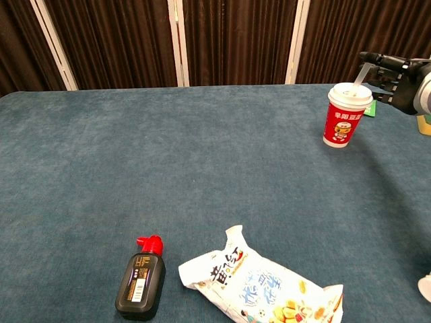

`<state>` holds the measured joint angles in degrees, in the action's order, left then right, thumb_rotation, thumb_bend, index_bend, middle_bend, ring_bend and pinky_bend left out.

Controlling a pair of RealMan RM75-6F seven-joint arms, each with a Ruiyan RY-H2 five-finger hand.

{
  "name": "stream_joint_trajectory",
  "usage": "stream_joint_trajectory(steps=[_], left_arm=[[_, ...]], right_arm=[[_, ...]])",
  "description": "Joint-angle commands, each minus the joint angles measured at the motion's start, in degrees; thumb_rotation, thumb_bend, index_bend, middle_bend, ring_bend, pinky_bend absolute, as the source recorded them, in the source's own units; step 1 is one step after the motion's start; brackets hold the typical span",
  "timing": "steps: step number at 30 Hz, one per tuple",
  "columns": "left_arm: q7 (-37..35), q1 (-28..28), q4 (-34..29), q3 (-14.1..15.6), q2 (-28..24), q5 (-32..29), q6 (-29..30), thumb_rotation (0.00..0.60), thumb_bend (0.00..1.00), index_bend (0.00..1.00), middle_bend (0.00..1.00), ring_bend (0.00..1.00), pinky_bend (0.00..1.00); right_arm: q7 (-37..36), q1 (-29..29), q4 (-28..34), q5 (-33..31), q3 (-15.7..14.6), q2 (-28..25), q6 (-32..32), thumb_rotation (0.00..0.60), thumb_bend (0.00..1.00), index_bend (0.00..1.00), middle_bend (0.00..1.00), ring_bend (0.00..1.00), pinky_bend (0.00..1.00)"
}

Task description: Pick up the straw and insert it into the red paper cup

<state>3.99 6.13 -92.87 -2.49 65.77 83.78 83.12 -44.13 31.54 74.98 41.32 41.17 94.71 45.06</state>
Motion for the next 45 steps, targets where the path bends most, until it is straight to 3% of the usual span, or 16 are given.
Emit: stream_joint_trajectory(steps=[1,9,15,18,22,28,32,38,45], left_arm=[[0.0,0.0,0.0,0.0,0.0,0.0,0.0,0.6,0.17,0.03,0.0,0.0,0.0],[-0.3,0.0,0.0,0.1,-0.1,0.1,-0.1,0.6,0.18,0.03,0.0,0.0,0.0],[-1.1,0.0,-0.2,0.2,-0.4,0.3,-0.1,0.6,0.17,0.03,0.0,0.0,0.0],[-1.0,0.0,-0.2,0.3,-0.4,0.6,-0.1,0.6,0.17,0.03,0.0,0.0,0.0],[-0.6,0.0,-0.1,0.3,-0.3,0.7,0.0,0.6,0.18,0.03,0.0,0.0,0.0],[0.0,0.0,0.0,0.3,0.0,0.8,0.3,0.6,0.17,0.03,0.0,0.0,0.0],[0.3,-0.1,0.0,0.2,0.1,0.7,0.4,0.6,0.18,0.03,0.0,0.0,0.0],[0.3,-0.1,-0.1,0.2,0.1,0.7,0.5,0.6,0.17,0.03,0.0,0.0,0.0],[0.2,0.0,0.1,0.2,0.2,0.5,0.3,0.6,0.17,0.03,0.0,0.0,0.0]], right_arm=[[-0.2,-0.3,0.4,0.3,-0.1,-0.3,-0.1,0.6,0.45,0.37,0.13,0.0,0.0],[-0.4,-2.2,4.5,4.1,-0.6,-4.5,-1.7,0.6,0.39,0.34,0.09,0.0,0.0],[2.0,-5.7,10.4,6.2,0.3,-12.0,0.6,0.6,0.38,0.33,0.08,0.0,0.0],[5.3,-7.4,13.0,7.2,-1.1,-15.7,1.3,0.6,0.37,0.33,0.06,0.0,0.0],[12.8,-10.2,17.6,11.3,-5.6,-21.6,3.0,0.6,0.32,0.31,0.02,0.0,0.0],[29.8,-15.2,21.8,24.6,-16.4,-29.7,9.8,0.6,0.22,0.11,0.0,0.0,0.0],[42.9,-19.1,20.2,34.2,-22.9,-31.3,19.7,0.6,0.21,0.03,0.0,0.0,0.0],[48.7,-23.6,17.9,42.2,-28.8,-30.9,29.3,0.6,0.2,0.0,0.0,0.0,0.0],[50.6,-26.1,15.6,43.7,-31.7,-30.6,33.9,0.6,0.19,0.0,0.0,0.0,0.0]])
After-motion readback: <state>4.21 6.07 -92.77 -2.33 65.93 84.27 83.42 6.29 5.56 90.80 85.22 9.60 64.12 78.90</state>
